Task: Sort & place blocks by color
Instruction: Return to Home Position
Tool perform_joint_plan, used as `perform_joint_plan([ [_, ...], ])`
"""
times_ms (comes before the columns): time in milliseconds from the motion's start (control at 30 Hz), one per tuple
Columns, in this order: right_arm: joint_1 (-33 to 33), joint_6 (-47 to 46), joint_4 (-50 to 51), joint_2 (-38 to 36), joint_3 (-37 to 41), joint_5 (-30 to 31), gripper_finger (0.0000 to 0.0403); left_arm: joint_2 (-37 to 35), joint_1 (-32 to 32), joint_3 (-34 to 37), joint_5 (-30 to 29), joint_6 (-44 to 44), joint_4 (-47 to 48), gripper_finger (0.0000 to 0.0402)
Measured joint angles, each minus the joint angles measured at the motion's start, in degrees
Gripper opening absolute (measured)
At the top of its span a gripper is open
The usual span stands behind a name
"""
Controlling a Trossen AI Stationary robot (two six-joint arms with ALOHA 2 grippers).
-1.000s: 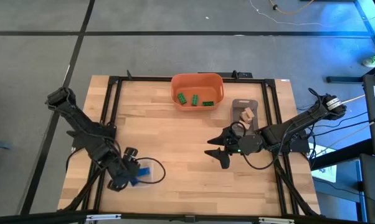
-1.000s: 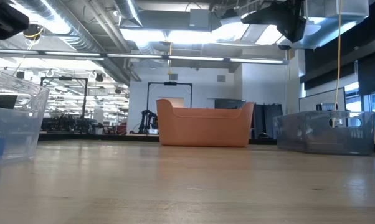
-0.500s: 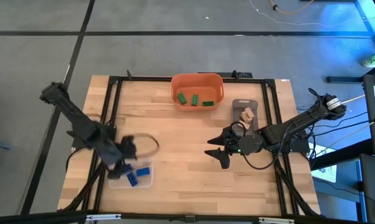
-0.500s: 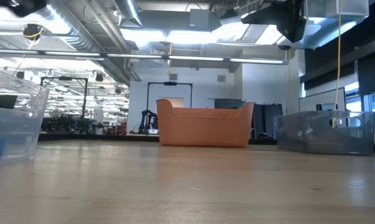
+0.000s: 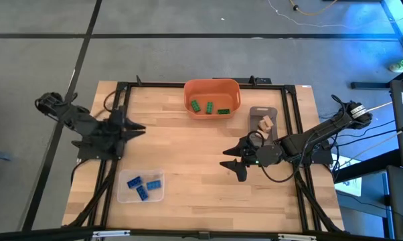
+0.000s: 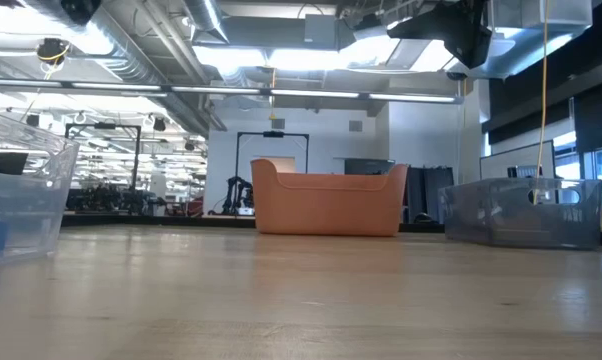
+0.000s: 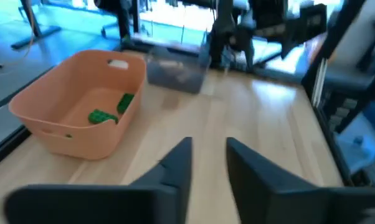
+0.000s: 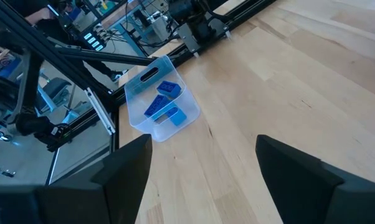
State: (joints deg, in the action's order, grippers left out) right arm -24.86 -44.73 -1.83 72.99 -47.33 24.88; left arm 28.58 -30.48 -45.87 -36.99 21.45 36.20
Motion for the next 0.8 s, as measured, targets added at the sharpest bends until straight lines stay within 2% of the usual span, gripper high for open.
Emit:
perform_joint_plan([
  [100, 0.0, 0.0, 0.0, 0.0, 0.0, 0.0, 0.0287, -5.6, 1.3, 5.3, -0.1, -0.1, -5.7, 0.0028],
  [167, 0.0, 0.0, 0.1, 0.0, 0.0, 0.2, 0.0287, -9.3, 1.7, 9.2, 0.1, -0.8, -9.7, 0.0009],
  [400, 0.0, -0.2, 0.4, 0.0, 0.0, 0.1, 0.0287, -17.8, 2.1, 23.8, 0.7, -8.2, -31.3, 0.0001],
  [567, 0.0, -1.4, 0.4, 0.0, 0.0, 0.1, 0.0287, -20.5, 3.7, 30.3, 1.3, -9.5, -38.0, 0.0],
  [700, 0.0, -1.5, 0.4, 0.0, 0.0, 0.1, 0.0287, -21.9, 8.0, 32.5, 6.2, -9.6, -41.5, 0.0],
  [800, 0.0, -1.6, 0.4, 0.0, 0.0, 0.1, 0.0287, -22.0, 13.2, 33.0, 12.2, -8.8, -42.0, 0.0],
])
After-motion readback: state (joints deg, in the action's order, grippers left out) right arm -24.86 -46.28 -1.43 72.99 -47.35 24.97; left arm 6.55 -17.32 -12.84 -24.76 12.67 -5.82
